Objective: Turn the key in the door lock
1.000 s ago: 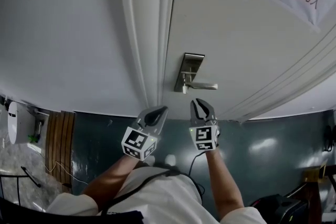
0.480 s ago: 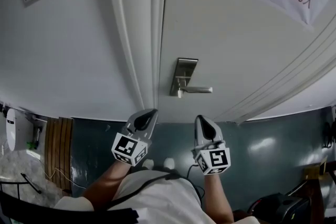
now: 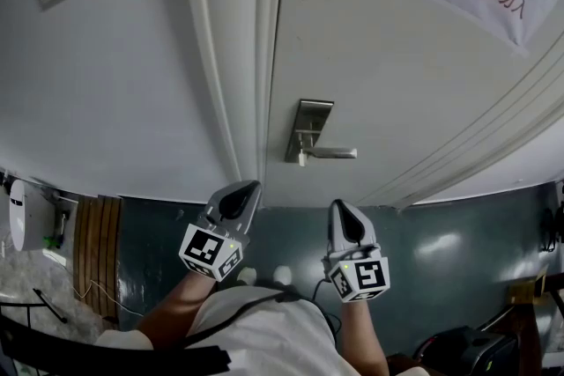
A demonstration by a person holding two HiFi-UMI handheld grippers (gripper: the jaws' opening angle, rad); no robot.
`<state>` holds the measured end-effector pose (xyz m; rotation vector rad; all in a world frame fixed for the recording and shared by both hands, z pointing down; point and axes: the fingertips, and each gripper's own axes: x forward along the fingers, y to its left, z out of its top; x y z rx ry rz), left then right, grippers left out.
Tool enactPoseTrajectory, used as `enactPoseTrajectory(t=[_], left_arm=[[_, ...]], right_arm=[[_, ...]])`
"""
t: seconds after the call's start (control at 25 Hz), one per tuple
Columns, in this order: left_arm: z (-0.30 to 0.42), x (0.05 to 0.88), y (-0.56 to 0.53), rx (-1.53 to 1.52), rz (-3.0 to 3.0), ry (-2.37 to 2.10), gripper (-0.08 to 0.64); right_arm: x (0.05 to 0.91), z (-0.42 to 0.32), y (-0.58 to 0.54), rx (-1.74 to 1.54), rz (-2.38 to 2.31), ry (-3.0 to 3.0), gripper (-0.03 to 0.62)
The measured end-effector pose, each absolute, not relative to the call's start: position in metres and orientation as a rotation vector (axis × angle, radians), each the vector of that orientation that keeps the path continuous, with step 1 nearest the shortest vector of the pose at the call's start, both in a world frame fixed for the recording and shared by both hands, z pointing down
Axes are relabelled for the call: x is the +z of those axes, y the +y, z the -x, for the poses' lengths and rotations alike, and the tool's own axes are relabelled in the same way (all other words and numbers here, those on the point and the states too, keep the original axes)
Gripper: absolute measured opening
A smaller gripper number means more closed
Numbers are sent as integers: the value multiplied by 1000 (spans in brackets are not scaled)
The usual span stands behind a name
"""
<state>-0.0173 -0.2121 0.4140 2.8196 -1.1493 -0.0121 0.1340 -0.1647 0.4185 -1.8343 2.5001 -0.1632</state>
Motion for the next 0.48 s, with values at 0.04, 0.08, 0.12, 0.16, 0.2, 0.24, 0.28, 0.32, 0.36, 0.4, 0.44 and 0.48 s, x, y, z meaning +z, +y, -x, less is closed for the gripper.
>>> enactPoseTrajectory(t=[0.04, 0.08, 0.12, 0.16, 0.2, 0.24, 0.28, 0.32, 0.36, 0.4, 0.44, 0.48], left_arm=[[17, 414, -212, -12, -2820, -1149, 5], [17, 414, -212, -12, -2820, -1149, 5], [17, 414, -212, -14, -2820, -1149, 5], [17, 414, -212, -15, -2820, -1149, 5], [17, 414, -212, -17, -2820, -1148, 5], [17, 413, -212, -17, -2820, -1148, 5], [17, 413, -212, -17, -2821, -1148, 5], [17, 413, -212, -17, -2821, -1148, 5], [18, 413, -212, -17, -2820, -1149, 5], [18, 413, -213, -17, -2819, -1150, 5], [19, 413, -213, -16, -2818, -1150, 5], [19, 413, -214, -16, -2816, -1150, 5]], right_arm=[[418, -133, -165, -162, 1832, 2501, 8], [418, -133, -166, -162, 1831, 2501, 8], [417, -133, -166, -162, 1832, 2501, 8], [417, -133, -167, -162, 1834, 2502, 8], [418, -133, -167, -162, 1836, 2504, 8], [418, -133, -168, -162, 1838, 2505, 8], [418, -132, -168, -163, 1841, 2507, 8], [419, -132, -168, -165, 1844, 2508, 8], [419, -132, -168, -166, 1847, 2509, 8], [420, -132, -169, -167, 1851, 2510, 8], [421, -132, -170, -167, 1855, 2511, 8], [422, -132, -170, -168, 1858, 2512, 8]])
